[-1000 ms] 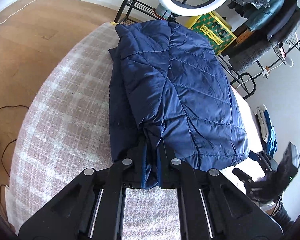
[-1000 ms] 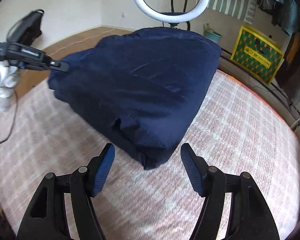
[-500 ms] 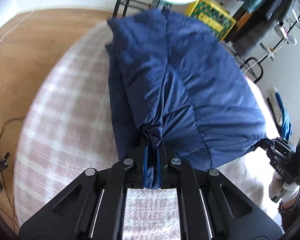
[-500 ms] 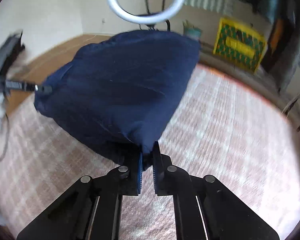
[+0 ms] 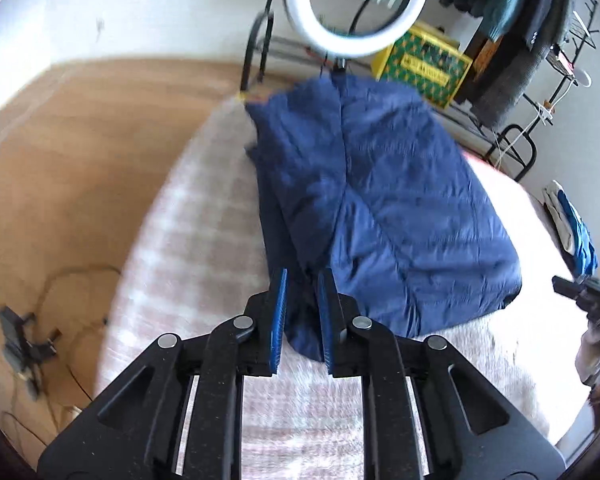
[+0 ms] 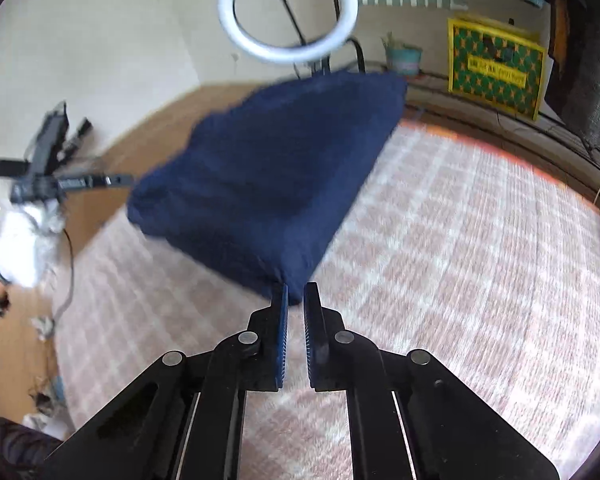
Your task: Fold large clothes
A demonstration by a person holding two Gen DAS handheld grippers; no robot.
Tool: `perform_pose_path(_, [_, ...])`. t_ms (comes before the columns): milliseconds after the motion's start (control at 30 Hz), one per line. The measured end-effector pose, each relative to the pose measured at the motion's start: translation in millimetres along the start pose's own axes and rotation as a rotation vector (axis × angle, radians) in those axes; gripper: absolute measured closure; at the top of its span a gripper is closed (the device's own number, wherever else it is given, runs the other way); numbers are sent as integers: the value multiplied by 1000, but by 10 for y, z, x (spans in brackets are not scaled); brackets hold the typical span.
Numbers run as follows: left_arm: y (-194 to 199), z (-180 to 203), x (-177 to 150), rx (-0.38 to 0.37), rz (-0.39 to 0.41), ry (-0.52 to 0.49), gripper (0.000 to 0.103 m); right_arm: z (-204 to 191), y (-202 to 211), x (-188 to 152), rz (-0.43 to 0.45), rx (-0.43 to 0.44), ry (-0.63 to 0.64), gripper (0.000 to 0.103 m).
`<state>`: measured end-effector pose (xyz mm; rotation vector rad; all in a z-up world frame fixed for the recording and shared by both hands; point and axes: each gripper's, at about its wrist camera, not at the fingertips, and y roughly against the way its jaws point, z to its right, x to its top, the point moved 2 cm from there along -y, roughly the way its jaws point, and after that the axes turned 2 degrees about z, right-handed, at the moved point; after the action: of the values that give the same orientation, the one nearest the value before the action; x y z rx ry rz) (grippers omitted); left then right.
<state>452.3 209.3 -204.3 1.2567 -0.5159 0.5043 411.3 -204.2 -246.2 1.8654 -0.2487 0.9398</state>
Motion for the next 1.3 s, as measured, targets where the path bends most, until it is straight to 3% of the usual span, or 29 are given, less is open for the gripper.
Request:
perform_pose_path(100, [45, 17, 278, 7, 47, 6, 89, 23, -19, 331, 83, -15, 21, 93])
perform_pose_path(233, [-177, 166, 667, 61, 106, -37, 89, 110, -491, 885, 110, 11, 58, 92])
perform_pose_path(333, [-573, 254, 902, 93, 88, -70, 89, 162, -855, 1174, 141, -45, 86, 91])
perform_pose_path(433, [-952, 213, 1055, 101, 55, -53, 89, 250, -1229, 1371, 108, -75, 109, 88])
perform_pose_path(600, [-1476, 30, 1078, 159, 13, -42, 89, 532, -1685, 1369, 20, -137, 78, 86])
perform_pose_path(633, [-1551, -18, 1051, 168, 5, -38, 89, 566, -1716, 1337, 12, -137, 75, 81])
perform_pose_path(700, [-1663, -86, 996, 182, 5, -48, 88, 622, -1790, 1277, -1, -139, 77, 78])
perform_pose_path(733, [-1713, -119, 966, 202, -3, -65, 80, 637, -1809, 1258, -7, -140, 79, 77])
perform_pose_path(833, [-1661, -165, 937, 205, 1, -94, 78, 588, -1798, 1250, -22, -167, 111, 77])
perform_pose_path(900, [-1511, -246, 974, 162, 14, -53, 75, 581, -1722, 1284, -25, -163, 120, 76])
perform_pose_path(933, [-1421, -314, 1001, 150, 25, -21, 61, 611, -1668, 1299, -15, -148, 101, 72])
perform_pose_path(1000, [-1257, -491, 1035, 81, 44, 77, 35, 706, -1501, 1309, 22, -109, 33, 47])
perform_pose_path(1033, [-1188, -580, 1053, 25, 56, 131, 31, 762, -1399, 1298, 48, -89, -9, 26])
perform_pose_path(1067, [-1137, -699, 1063, -50, 56, 203, 30, 819, -1321, 1289, 69, -77, -42, 18])
perform_pose_path(1133, [-1149, -872, 1072, -181, 25, 325, 21, 956, -1188, 1268, 103, -28, -102, 18])
perform_pose_path(1200, [-1243, -1031, 1047, -312, -14, 452, 20, 1098, -1169, 1240, 87, 6, -161, 18])
perform_pose_path(1300, [-1442, -1157, 966, -383, -72, 550, 20, 1344, -1264, 1165, 26, 77, -272, 18])
